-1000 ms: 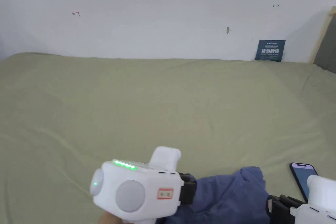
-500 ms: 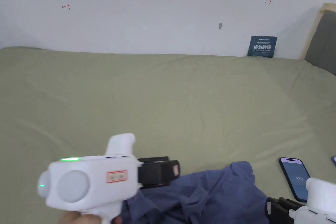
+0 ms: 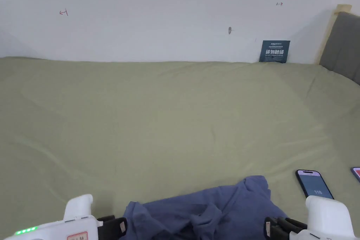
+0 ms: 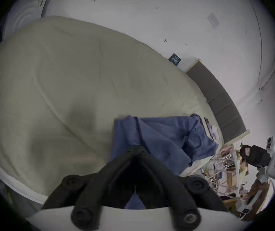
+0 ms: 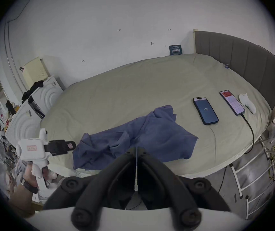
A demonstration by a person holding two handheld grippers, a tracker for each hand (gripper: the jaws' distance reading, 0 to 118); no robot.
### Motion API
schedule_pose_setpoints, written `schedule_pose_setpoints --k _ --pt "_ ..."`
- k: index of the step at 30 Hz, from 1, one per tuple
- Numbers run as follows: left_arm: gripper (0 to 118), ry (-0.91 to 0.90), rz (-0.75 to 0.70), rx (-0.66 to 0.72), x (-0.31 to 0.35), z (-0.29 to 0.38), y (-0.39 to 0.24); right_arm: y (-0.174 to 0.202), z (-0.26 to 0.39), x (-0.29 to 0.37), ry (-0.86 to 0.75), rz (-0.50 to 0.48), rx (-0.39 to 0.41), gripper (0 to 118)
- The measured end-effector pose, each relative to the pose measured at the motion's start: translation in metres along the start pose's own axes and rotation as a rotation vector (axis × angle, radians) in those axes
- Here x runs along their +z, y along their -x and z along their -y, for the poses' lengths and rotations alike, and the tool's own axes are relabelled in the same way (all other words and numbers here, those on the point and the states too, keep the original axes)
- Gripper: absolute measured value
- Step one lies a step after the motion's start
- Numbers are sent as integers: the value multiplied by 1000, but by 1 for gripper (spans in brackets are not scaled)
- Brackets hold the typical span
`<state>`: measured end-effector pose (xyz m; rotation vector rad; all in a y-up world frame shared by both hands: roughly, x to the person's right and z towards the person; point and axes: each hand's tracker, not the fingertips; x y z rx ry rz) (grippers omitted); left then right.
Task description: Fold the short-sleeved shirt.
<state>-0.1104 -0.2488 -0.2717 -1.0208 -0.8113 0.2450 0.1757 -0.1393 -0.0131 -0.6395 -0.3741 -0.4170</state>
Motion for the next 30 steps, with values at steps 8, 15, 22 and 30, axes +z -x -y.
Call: schedule_pose_setpoints --k 8,15,22,30 --pt "0 9 185 1 -51 15 -52 -7 -4 10 -24 15 -5 5" --pt "0 107 220 33 -107 36 -77 -15 -5 17 -36 38 -14 5" --pt "0 135 277 -36 -109 58 -89 -15 -6 14 -31 55 -15 5" --pt "2 -78 257 -89 9 -5 -53 -2 -7 11 -26 17 10 5"
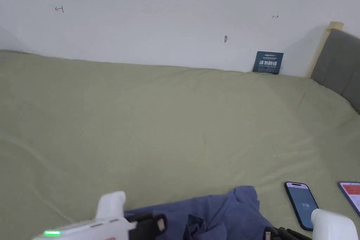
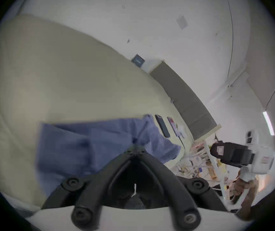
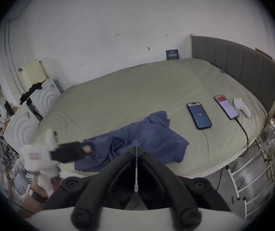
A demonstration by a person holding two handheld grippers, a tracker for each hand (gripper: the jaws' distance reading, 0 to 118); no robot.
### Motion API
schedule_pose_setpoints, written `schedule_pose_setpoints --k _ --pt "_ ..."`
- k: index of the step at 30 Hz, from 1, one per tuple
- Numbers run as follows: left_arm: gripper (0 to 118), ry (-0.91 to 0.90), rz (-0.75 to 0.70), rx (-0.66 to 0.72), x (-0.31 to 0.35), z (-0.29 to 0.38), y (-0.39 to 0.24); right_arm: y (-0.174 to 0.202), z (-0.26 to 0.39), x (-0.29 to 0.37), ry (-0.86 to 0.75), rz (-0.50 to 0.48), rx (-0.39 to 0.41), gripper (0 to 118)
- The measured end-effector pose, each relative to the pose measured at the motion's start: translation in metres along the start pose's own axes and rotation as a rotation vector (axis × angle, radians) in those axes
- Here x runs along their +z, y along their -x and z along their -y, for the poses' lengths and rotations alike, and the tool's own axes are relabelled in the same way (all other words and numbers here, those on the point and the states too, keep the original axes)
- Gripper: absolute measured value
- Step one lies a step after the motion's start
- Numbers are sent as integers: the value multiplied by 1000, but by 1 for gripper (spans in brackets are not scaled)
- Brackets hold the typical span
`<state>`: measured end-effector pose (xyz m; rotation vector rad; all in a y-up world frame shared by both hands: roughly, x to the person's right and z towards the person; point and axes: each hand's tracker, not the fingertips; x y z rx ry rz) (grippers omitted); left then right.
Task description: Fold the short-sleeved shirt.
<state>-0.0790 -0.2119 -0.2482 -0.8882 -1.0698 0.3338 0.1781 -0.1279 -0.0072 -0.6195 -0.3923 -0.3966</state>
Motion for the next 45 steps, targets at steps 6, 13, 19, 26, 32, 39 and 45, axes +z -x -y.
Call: schedule_pose_setpoints --k 6,13,19,26,32,39,45 --pt "96 105 -124 166 45 -8 82 13 -5 -7 8 -39 20 5" --pt "96 190 -31 384 25 12 116 16 -9 -4 1 -69 21 5" --pt "95 34 131 635 8 38 131 7 -9 -2 -1 -72 -6 5" --pt "22 102 48 510 -27 47 106 3 -4 -7 19 -73 -38 5" --pt "9 -82 10 526 13 36 99 5 1 -7 41 -64 -27 5" --pt "6 -284 -139 375 97 -14 80 21 -3 -16 44 -96 -8 5" --pt "5 -249 -144 257 129 -35 62 34 -6 -22 41 -142 9 5"
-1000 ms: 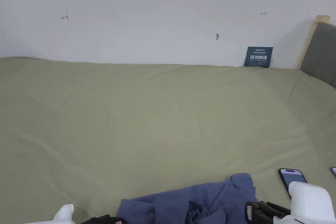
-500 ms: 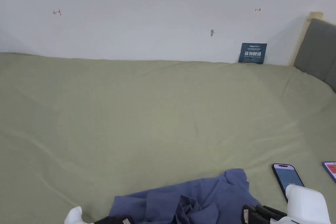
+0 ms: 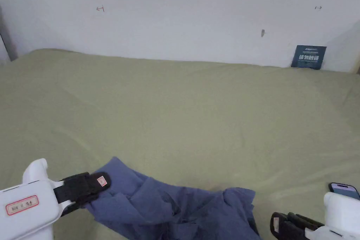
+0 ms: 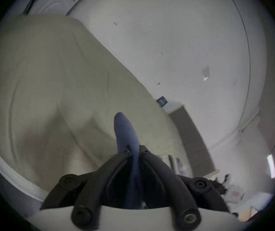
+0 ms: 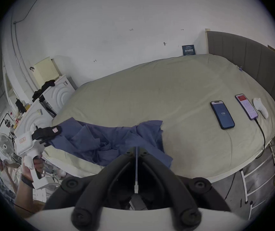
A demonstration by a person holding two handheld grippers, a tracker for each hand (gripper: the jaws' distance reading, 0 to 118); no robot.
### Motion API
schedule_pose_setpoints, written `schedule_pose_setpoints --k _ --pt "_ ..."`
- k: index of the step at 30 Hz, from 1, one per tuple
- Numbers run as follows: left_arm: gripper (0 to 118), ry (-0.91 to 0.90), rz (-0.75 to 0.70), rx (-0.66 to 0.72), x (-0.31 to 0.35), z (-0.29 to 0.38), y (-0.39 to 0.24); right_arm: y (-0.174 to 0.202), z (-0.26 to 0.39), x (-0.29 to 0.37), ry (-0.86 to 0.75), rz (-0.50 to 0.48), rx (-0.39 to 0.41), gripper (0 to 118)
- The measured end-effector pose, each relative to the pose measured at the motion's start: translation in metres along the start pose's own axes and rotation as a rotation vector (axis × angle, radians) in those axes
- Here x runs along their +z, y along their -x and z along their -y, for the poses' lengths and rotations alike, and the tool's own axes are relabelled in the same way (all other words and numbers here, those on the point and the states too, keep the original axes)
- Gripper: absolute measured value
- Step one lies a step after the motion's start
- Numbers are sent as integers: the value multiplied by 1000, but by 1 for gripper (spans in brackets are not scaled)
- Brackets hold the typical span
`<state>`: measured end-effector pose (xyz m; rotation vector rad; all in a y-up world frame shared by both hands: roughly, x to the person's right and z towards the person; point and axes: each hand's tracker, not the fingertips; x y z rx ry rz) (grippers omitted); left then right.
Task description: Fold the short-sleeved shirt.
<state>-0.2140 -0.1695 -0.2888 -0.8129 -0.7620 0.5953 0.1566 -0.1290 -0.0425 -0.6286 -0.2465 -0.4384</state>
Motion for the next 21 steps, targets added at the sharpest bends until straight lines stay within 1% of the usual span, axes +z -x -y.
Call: schedule_pose_setpoints --k 1,2,3,4,6,8,9,12,16,17,19,20,21 --pt "5 0 -35 -26 2 0 -4 1 -1 -1 3 -3 1 5" --pt "5 -25 -73 -30 5 0 -7 1 -1 -1 7 -5 2 5" --pt "5 -60 -107 -63 8 -2 -10 1 -1 0 10 -5 3 5" --pt "5 -54 -100 -93 12 -5 -15 2 0 0 11 -2 8 5" --pt "5 -19 -152 -178 12 -9 -36 1 0 1 10 7 13 5" --pt "5 10 -142 -288 3 -9 -63 -2 0 1 15 15 10 5" --pt "5 15 -131 -304 -5 -7 -75 -4 0 1 14 19 3 5" --pt "5 115 -47 -322 -43 7 -111 -10 -1 9 0 26 -14 5" --pt "5 287 -34 -476 -115 47 -156 -23 -2 26 -32 57 -27 5" --pt "4 330 -34 -470 -132 58 -163 -28 -2 30 -41 70 -33 5" --pt "5 405 -25 -508 -162 83 -175 -37 -2 38 -58 102 -47 5" --pt "13 434 -32 -531 -176 94 -178 -43 -1 42 -64 114 -55 6" --pt "39 451 -44 -557 -187 103 -181 -47 0 45 -67 127 -66 6"
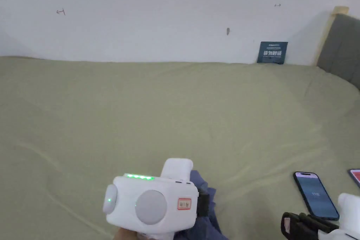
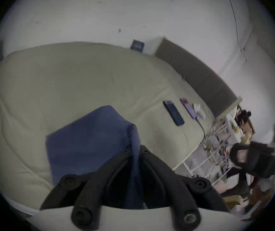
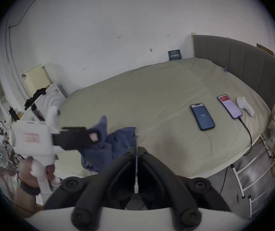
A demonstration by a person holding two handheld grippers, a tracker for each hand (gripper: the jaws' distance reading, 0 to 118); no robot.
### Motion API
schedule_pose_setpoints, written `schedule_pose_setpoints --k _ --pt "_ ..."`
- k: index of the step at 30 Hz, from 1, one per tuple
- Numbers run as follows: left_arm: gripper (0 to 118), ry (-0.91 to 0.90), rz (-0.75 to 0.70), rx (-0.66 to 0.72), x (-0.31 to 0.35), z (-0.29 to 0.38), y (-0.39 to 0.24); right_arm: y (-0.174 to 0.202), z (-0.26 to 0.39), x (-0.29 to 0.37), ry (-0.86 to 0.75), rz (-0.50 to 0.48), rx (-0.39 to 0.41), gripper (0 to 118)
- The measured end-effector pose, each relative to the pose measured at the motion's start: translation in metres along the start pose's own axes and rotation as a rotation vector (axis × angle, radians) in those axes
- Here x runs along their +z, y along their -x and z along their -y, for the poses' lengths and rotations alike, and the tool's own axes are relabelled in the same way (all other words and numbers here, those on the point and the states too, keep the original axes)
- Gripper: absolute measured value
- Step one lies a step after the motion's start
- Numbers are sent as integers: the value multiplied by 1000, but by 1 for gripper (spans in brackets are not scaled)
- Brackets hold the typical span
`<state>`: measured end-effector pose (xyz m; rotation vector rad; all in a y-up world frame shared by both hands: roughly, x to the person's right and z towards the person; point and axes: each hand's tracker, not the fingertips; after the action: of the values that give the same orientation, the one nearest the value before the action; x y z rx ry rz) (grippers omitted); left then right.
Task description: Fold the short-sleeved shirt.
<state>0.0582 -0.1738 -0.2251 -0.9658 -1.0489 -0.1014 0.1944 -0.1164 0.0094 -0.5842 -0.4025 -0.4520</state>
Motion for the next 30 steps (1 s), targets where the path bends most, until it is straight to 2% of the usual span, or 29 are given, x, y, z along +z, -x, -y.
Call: schedule_pose_setpoints --k 1,2,6,11,12,13,14,15,16,19,21,25,28,30 --pt "67 30 3 5 -13 0 -3 -5 0 2 0 8 -9 6" --pt "86 48 2 5 -20 5 -8 -10 1 4 2 11 -12 6" --pt "87 14 77 111 -7 8 4 -22 4 3 9 38 -25 6" --pt "87 -147 305 211 45 8 49 -24 7 -10 30 24 -47 6" --pt "82 -176 297 211 47 10 58 -22 7 -11 33 17 -47 6" --pt "70 -199 228 208 49 12 68 -21 7 -12 36 3 -50 6" --pt "44 -193 171 207 45 12 73 -20 7 -12 37 -6 -53 6" --pt "5 -174 157 202 40 14 81 -19 8 -11 34 -15 -54 6" --pt "0 -159 168 221 33 18 87 -18 8 -10 29 -29 -53 6" --pt "0 -123 187 304 1 35 91 -16 8 -5 11 -37 -53 6" --pt "0 -64 249 324 -19 48 86 -16 7 -1 2 -36 -58 6" --pt "0 38 260 250 -54 76 52 -17 4 3 -9 -16 -48 6" --pt "0 91 327 230 -69 94 32 -18 4 5 -17 -8 -51 6" --pt "0 108 306 217 -79 101 25 -19 4 5 -19 -5 -58 6"
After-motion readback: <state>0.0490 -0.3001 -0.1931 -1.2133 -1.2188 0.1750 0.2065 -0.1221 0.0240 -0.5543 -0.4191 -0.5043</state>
